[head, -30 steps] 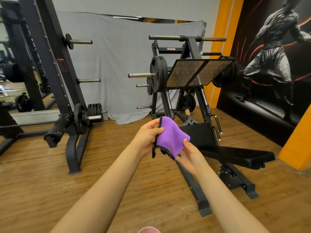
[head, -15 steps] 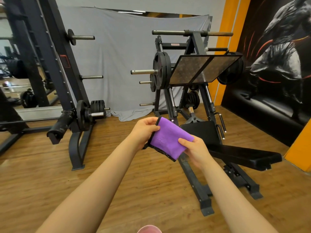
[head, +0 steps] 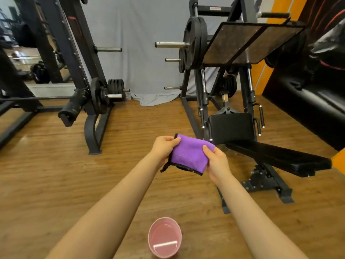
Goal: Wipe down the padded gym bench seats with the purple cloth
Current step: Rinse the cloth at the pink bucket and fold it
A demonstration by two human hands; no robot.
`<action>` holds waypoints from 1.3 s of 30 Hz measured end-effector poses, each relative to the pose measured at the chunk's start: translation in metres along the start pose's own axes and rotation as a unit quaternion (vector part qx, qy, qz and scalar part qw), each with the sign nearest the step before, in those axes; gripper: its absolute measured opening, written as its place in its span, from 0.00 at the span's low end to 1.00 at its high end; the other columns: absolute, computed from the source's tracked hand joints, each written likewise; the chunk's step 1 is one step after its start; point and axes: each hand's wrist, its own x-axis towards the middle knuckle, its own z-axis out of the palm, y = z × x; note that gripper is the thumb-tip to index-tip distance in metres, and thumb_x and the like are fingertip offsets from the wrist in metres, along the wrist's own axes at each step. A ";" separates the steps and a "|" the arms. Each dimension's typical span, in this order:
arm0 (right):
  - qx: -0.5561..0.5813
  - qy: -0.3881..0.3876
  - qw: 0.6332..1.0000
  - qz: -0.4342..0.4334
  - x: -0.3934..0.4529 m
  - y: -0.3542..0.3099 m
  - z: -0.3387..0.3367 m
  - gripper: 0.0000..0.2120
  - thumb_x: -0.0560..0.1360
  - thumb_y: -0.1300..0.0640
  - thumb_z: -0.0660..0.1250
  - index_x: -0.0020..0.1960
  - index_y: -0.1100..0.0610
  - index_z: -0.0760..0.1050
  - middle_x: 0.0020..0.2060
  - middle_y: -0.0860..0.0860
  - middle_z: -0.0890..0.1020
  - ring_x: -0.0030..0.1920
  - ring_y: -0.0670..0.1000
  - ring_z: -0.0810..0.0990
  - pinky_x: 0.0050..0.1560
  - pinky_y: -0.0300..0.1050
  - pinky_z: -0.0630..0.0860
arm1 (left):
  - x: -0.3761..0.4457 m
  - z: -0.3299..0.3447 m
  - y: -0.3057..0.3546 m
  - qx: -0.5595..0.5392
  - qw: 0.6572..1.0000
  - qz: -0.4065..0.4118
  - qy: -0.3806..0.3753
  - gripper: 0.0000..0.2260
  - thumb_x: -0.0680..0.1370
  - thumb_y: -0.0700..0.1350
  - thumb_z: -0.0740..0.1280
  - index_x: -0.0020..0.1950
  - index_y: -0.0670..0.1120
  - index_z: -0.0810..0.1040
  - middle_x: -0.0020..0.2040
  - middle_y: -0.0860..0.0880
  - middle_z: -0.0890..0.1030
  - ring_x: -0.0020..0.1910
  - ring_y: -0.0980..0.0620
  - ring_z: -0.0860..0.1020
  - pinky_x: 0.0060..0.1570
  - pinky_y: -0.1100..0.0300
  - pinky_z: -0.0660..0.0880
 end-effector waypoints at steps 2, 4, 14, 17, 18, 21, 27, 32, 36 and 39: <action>-0.017 -0.016 0.999 0.030 0.009 0.024 -0.003 0.06 0.78 0.62 0.62 0.53 0.58 0.76 0.45 0.52 0.83 0.44 0.49 0.82 0.38 0.42 0.79 | 0.016 -0.002 -0.026 0.042 0.999 -0.005 0.031 0.06 0.80 0.44 0.65 0.43 0.45 0.75 0.38 0.49 0.75 0.38 0.52 0.72 0.33 0.62 0.68; -0.026 -0.040 0.996 0.069 0.018 0.052 -0.006 0.07 0.78 0.64 0.61 0.51 0.56 0.76 0.40 0.48 0.84 0.38 0.46 0.82 0.34 0.41 0.79 | 0.030 -0.003 -0.054 0.090 0.994 -0.009 0.062 0.05 0.80 0.44 0.63 0.46 0.45 0.72 0.40 0.50 0.74 0.40 0.51 0.71 0.38 0.60 0.67; -0.060 -0.059 0.965 0.248 0.096 0.232 0.000 0.11 0.74 0.73 0.63 0.51 0.60 0.74 0.33 0.48 0.84 0.33 0.47 0.83 0.30 0.40 0.78 | 0.133 -0.026 -0.219 0.201 0.979 0.021 0.034 0.05 0.79 0.43 0.66 0.50 0.42 0.76 0.43 0.44 0.80 0.45 0.45 0.76 0.43 0.57 0.66; -0.048 -0.058 0.959 0.272 0.111 0.312 -0.003 0.07 0.74 0.71 0.64 0.48 0.63 0.75 0.33 0.54 0.83 0.32 0.51 0.83 0.32 0.43 0.80 | 0.168 -0.034 -0.290 0.269 0.963 0.020 0.008 0.09 0.78 0.46 0.67 0.56 0.43 0.79 0.48 0.45 0.82 0.49 0.45 0.78 0.46 0.58 0.68; -0.039 -0.054 0.958 0.279 0.116 0.340 -0.006 0.05 0.74 0.70 0.64 0.48 0.65 0.75 0.35 0.56 0.83 0.33 0.53 0.83 0.33 0.45 0.81 | 0.182 -0.035 -0.317 0.280 0.960 0.010 -0.008 0.10 0.78 0.46 0.67 0.58 0.43 0.79 0.51 0.44 0.83 0.52 0.46 0.78 0.47 0.60 0.68; -0.016 -0.016 0.955 0.296 0.128 0.430 -0.025 0.06 0.76 0.63 0.64 0.51 0.65 0.76 0.40 0.61 0.83 0.37 0.57 0.83 0.37 0.49 0.81 | 0.218 -0.030 -0.403 0.279 0.956 -0.040 -0.085 0.12 0.79 0.42 0.66 0.62 0.41 0.79 0.58 0.44 0.81 0.58 0.47 0.77 0.46 0.66 0.66; 0.037 0.076 0.941 0.328 0.151 0.607 -0.067 0.07 0.78 0.62 0.62 0.53 0.65 0.75 0.43 0.59 0.83 0.41 0.57 0.83 0.38 0.49 0.80 | 0.276 -0.012 -0.575 0.294 0.940 -0.064 -0.161 0.15 0.79 0.33 0.62 0.66 0.38 0.75 0.65 0.42 0.76 0.61 0.48 0.75 0.45 0.73 0.64; 0.091 0.155 0.921 0.345 0.158 0.705 -0.079 0.06 0.79 0.64 0.60 0.47 0.57 0.74 0.40 0.55 0.81 0.42 0.55 0.80 0.43 0.50 0.77 | 0.309 0.015 -0.678 0.319 0.930 -0.056 -0.175 0.12 0.78 0.36 0.66 0.62 0.38 0.79 0.60 0.42 0.80 0.57 0.46 0.77 0.43 0.69 0.65; 0.092 0.165 0.915 0.356 0.161 0.738 -0.096 0.06 0.79 0.64 0.60 0.48 0.55 0.74 0.41 0.53 0.81 0.41 0.53 0.80 0.42 0.48 0.76 | 0.326 0.028 -0.727 0.346 0.914 -0.054 -0.203 0.10 0.77 0.37 0.67 0.57 0.40 0.81 0.56 0.42 0.82 0.47 0.53 0.75 0.32 0.73 0.66; 0.057 0.155 0.924 0.346 0.160 0.750 -0.103 0.07 0.79 0.62 0.61 0.53 0.53 0.74 0.42 0.52 0.81 0.42 0.52 0.80 0.44 0.49 0.77 | 0.330 0.031 -0.745 0.340 0.918 -0.071 -0.192 0.09 0.77 0.37 0.69 0.56 0.39 0.82 0.54 0.41 0.82 0.46 0.53 0.75 0.32 0.74 0.66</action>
